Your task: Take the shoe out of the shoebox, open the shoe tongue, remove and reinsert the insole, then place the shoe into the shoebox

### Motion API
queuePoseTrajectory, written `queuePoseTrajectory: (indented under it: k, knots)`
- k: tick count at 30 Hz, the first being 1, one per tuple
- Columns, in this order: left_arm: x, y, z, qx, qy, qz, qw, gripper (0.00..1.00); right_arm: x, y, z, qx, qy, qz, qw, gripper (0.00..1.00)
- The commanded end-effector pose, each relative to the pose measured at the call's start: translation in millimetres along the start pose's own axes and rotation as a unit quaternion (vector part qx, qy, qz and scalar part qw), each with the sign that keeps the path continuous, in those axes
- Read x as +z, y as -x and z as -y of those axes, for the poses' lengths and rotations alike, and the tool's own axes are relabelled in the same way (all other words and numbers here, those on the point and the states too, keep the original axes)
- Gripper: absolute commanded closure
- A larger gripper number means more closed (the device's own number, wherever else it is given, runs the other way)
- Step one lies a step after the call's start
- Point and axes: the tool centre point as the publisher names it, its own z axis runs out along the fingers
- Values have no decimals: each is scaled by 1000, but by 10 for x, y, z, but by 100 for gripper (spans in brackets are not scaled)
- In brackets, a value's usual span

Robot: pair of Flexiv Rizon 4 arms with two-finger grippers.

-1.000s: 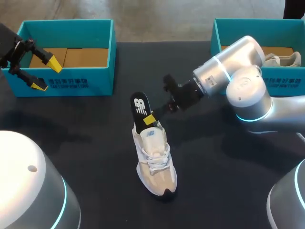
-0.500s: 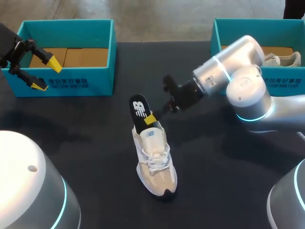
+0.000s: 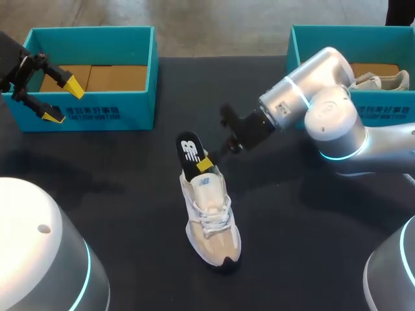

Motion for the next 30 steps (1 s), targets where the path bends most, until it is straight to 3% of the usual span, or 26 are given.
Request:
queuePoseTrajectory:
  k: [1,24,30]
  knots:
    - [1,1,7,0,1,-1,1000,0,55,19,70,4,7,-2,1000,100]
    - [1,1,7,0,1,-1,1000,0,187,-106,251,27,-10,2,1000,100]
    - [1,1,7,0,1,-1,1000,0,164,-94,254,28,1,4,1000,100]
